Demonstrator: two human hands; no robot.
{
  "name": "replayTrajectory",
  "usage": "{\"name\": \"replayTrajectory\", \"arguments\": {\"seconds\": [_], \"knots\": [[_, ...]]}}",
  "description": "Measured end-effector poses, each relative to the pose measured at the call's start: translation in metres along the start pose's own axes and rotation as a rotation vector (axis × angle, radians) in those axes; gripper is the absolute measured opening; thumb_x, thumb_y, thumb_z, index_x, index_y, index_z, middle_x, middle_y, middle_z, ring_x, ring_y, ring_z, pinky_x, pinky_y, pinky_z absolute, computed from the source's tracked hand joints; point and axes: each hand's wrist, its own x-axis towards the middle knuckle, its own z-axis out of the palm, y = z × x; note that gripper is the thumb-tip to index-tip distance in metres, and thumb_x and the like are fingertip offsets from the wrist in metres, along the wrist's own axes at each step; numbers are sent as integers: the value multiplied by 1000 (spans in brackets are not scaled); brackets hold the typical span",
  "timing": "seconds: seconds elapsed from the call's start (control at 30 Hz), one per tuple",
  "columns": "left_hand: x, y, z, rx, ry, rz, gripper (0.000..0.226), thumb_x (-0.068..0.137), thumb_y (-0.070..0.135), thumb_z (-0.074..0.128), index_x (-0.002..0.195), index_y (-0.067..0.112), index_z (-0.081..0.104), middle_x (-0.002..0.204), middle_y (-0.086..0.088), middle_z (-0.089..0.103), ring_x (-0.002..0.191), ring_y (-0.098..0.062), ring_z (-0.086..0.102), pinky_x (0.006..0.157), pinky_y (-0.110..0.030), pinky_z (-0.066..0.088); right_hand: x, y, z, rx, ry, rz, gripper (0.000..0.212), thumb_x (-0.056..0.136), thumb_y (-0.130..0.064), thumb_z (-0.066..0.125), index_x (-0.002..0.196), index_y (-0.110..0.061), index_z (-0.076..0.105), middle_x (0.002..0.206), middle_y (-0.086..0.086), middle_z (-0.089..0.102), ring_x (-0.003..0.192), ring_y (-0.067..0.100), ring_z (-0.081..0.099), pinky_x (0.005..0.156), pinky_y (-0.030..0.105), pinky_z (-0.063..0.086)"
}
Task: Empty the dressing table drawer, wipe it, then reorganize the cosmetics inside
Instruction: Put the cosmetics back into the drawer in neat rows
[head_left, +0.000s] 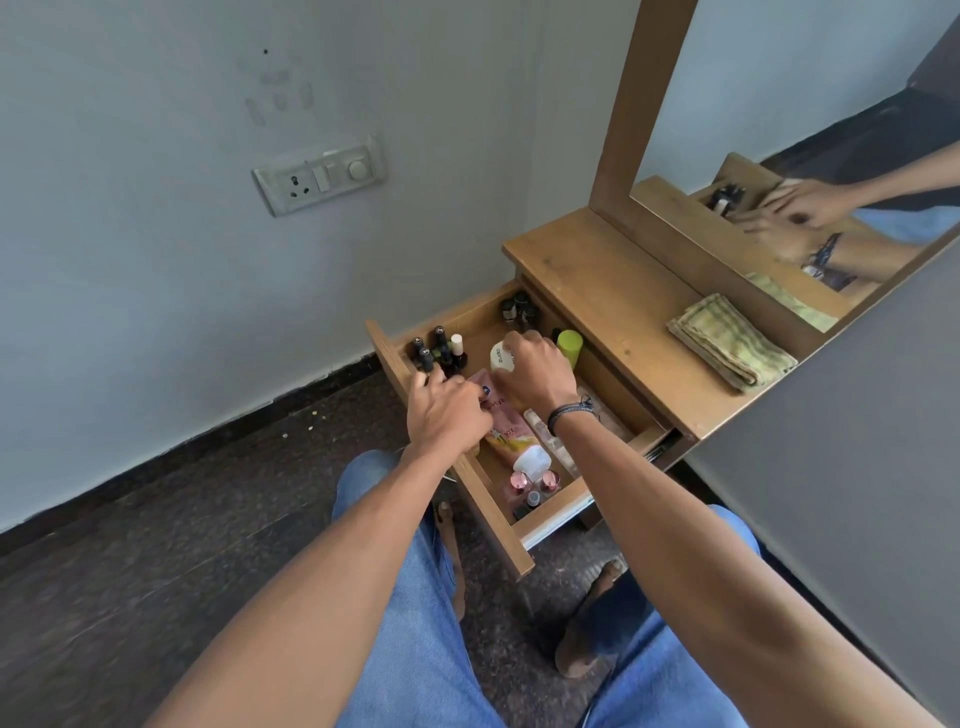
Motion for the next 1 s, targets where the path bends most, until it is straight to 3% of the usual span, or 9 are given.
{"name": "replayTrajectory", "arguments": {"seconds": [0.43,0.7,0.93,1.0], "knots": [[1,-1,4,-26,20,-5,35,91,37,53,122,33,70,123,6,68,122,-20,50,99,-41,28,4,12,17,8,-9,38,39,94,-28,67,125,-5,63,124,18,58,106,37,65,85,45,56],[1,-1,4,-15,39,-4,33,90,36,52,116,31,72,118,6,69,116,-20,51,97,-41,30,4,5,22,-59,2,70,25,95,-9,54,115,-3,68,119,20,57,101,39,66,79,46,58],[2,-1,5,-19,65,0,27,90,36,53,107,26,73,113,5,70,115,-21,52,97,-41,32,-4,-1,10,-78,20,81,25,98,-18,62,113,1,66,120,19,56,102,38,65,76,43,56],[2,-1,5,-26,72,-6,26,90,37,55,103,24,73,112,4,70,116,-21,53,98,-40,32,-17,-4,-1,-58,70,81,29,97,-22,65,113,2,66,118,18,57,98,37,65,69,41,55]]}}
